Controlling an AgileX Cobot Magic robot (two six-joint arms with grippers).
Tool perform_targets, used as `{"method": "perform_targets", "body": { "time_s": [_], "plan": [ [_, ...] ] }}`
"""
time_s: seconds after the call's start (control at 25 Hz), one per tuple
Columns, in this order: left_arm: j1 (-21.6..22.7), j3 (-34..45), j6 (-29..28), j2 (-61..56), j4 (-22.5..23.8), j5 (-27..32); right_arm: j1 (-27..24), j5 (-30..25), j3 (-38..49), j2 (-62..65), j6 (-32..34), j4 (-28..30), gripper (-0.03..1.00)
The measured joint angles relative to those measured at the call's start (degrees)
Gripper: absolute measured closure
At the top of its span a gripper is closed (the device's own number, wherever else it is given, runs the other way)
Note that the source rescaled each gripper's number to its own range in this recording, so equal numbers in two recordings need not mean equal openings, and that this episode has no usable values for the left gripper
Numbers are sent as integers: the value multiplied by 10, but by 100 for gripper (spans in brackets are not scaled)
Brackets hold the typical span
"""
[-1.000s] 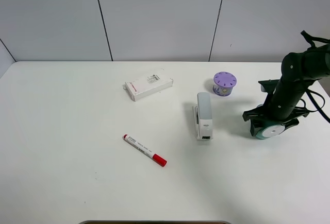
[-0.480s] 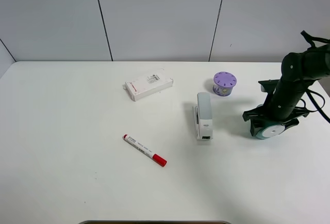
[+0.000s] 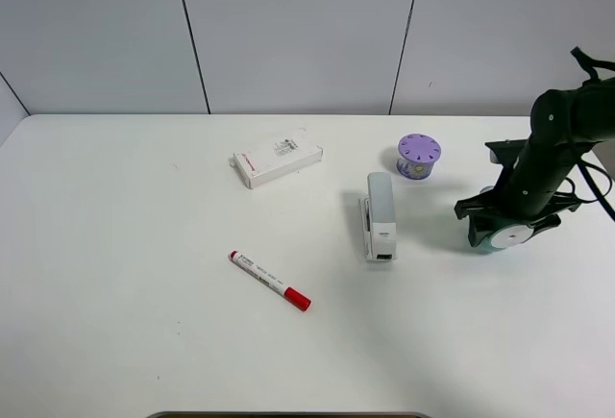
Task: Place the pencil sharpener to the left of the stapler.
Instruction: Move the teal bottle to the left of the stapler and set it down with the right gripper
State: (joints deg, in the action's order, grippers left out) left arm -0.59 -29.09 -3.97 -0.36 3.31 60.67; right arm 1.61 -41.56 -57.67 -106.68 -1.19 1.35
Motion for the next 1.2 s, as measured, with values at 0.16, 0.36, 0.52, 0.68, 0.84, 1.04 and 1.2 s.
{"method": "perform_targets", "body": {
  "time_s": [0.16, 0.36, 0.52, 0.68, 0.84, 1.04, 1.2],
  "plan": [
    [0, 0, 0, 0, 0, 0, 0, -10, 0, 31, 7, 2, 93],
    [0, 0, 0, 0, 0, 0, 4, -15, 0, 68, 17, 4, 93],
    [0, 0, 0, 0, 0, 0, 22, -28, -3, 90, 27, 5, 93],
    [0, 0, 0, 0, 0, 0, 51, -48, -34, 94, 40, 5, 93],
    [0, 0, 0, 0, 0, 0, 83, -60, -74, 94, 56, 5, 93],
    [0, 0, 0, 0, 0, 0, 118, -76, -122, 93, 87, 3, 93],
    [0, 0, 0, 0, 0, 0, 141, -93, -156, 86, 107, -7, 93]
  ]
}}
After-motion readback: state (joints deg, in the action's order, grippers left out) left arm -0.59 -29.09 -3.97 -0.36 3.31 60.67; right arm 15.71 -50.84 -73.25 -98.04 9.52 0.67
